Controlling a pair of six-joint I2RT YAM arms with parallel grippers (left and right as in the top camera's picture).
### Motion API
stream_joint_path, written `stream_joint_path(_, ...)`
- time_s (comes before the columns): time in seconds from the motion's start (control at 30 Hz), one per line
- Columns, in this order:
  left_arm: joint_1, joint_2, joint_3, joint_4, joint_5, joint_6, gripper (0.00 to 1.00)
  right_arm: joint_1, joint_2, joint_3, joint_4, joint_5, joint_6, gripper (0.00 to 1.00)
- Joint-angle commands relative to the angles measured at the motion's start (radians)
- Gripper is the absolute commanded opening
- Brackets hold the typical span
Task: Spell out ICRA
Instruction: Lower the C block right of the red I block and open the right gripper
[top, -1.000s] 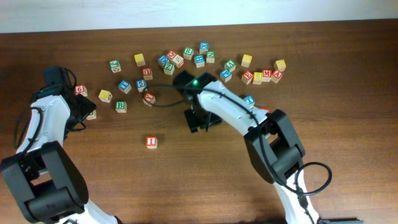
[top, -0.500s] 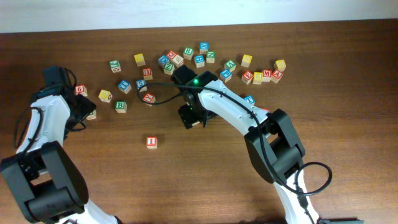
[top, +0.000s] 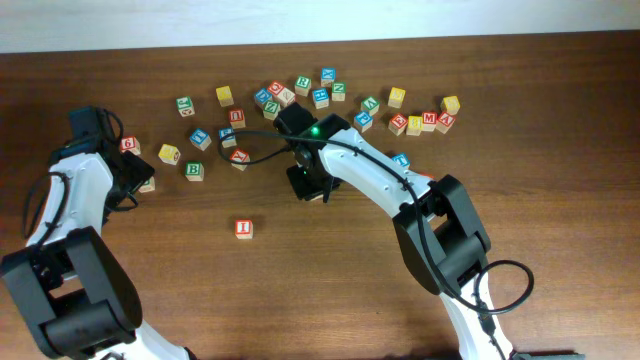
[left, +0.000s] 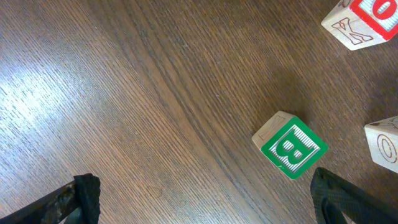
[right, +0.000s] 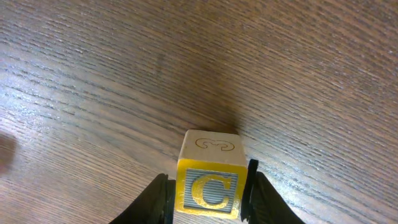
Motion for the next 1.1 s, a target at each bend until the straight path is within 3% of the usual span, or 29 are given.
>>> stream_joint_path(0.0,0.002,-0.022,-0.004,-0.001,-0.003,-0.003,0.99,0.006,0.014,0.019,0.003,-0.003,0.008,0.35)
stream_joint_path(0.3,0.002,-0.022,-0.004,-0.001,-0.003,-0.003,0.99,0.010,0.014,-0.016,0.039,-0.002,0.008,0.36)
stream_joint_path(0.63,0.002,-0.022,-0.004,-0.001,-0.003,-0.003,0.99,0.010,0.014,-0.016,0.024,-0.003,0.008,0.28)
stream_joint_path(0.67,0.002,-0.022,-0.004,-0.001,-0.003,-0.003,1.00,0.010,0.014,-0.016,0.024,-0.003,0.008,0.29)
stream_joint_path(0.73,0.002,-0.022,-0.004,-0.001,-0.003,-0.003,0.99,0.010,0.014,-0.016,0.025,-0.003,0.009,0.43)
stream_joint_path(0.8,0.002,-0.022,-0.004,-0.001,-0.003,-0.003,0.99,0.010,0.014,-0.016,0.026,-0.002,0.016,0.47)
stream_joint_path(1.0,0.002,-0.022,-0.004,-0.001,-0.003,-0.003,0.99,0.010,0.014,-0.052,0.056,-0.002,0.016,0.47)
stream_joint_path(1.07,0.002,-0.022,-0.004,-0.001,-0.003,-0.003,0.99,0.010,0.014,-0.056,0.055,-0.002,0.016,0.38)
